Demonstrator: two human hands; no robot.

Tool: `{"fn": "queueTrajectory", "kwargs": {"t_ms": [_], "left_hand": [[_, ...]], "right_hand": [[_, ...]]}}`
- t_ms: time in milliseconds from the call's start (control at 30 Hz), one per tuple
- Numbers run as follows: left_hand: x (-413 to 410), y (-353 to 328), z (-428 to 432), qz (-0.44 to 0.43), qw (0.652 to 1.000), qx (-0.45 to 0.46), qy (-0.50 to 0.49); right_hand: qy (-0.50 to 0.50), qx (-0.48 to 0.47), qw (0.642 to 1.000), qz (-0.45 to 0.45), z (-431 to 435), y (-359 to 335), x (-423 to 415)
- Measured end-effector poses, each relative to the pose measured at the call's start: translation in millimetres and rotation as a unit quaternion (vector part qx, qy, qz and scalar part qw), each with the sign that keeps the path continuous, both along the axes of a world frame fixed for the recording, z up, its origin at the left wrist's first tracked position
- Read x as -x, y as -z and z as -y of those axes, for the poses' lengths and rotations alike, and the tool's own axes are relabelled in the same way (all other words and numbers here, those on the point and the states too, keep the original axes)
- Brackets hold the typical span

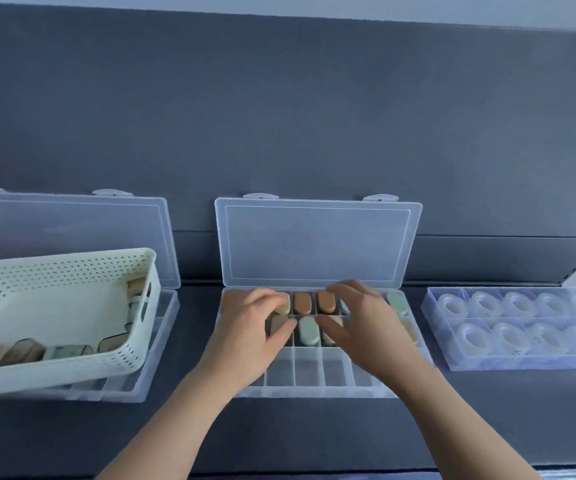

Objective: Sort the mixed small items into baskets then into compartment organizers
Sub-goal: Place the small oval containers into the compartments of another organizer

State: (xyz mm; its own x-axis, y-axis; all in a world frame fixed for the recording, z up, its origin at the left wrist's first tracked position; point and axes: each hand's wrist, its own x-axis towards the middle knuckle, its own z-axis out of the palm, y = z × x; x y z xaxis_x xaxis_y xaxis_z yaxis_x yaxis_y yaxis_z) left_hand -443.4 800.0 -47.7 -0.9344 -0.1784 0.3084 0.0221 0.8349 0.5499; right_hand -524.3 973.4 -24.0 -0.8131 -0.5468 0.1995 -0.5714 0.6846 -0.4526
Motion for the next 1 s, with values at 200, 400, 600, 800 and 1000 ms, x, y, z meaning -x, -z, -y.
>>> {"fn": "queueTrajectory", "kwargs": {"t_ms": [200,400,600,800,1000], "left_hand": [[-90.0,-20.2,107.9,-0.011,0.991,0.005,-0.131],[-175.5,-22.4,207.1,0.077,0.978,0.035,-0.191],[-213.8,-14.3,263.8,0.069,0.982,0.049,-0.171],[-191.0,-51.6,296.5,-0.02,0.988,0.042,-0.147],[-197.8,-60.6,294.8,-0.053,0.991,0.031,-0.119]], "right_hand": [[-0.138,0.027,0.988,0.057,115.7,-16.2,-62.4],[-0.156,-0.005,0.979,0.132,201.8,-3.9,-112.0],[-0.051,0.038,0.987,0.147,228.0,14.1,-126.4],[-0.015,0.133,0.977,0.164,244.1,-27.7,-130.6],[0.013,0.132,0.982,0.134,231.6,-41.7,-141.7]]}}
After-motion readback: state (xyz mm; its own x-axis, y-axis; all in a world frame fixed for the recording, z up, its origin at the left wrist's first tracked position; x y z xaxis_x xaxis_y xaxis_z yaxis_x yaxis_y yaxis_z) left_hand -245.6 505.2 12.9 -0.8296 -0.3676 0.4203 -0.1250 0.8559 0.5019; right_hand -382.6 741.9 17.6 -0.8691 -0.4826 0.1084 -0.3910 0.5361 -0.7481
